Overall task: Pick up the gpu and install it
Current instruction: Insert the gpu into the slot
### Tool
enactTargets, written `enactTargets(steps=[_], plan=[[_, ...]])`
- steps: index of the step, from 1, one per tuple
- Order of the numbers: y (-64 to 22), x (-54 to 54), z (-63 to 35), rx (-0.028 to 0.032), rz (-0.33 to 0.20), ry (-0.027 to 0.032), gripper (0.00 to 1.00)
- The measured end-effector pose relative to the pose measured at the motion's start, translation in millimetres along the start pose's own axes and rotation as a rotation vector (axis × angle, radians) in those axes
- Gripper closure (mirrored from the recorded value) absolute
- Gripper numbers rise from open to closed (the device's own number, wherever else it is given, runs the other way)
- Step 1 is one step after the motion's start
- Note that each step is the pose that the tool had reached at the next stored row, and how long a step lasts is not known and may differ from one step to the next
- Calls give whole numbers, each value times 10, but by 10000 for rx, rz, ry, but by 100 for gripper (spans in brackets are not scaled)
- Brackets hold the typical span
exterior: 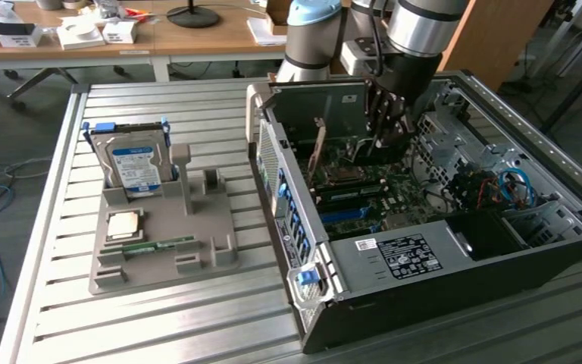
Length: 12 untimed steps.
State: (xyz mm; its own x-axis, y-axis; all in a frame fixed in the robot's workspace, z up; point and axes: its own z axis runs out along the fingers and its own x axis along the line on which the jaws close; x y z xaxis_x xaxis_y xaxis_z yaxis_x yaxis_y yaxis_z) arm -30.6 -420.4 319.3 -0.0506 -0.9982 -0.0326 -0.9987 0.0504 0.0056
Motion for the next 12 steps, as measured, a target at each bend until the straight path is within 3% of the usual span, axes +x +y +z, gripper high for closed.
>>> enactTargets(steps=[6,12], plan=[[5,1,27,21,-7,-10,73],[12,2,47,62,-21,-59,73]])
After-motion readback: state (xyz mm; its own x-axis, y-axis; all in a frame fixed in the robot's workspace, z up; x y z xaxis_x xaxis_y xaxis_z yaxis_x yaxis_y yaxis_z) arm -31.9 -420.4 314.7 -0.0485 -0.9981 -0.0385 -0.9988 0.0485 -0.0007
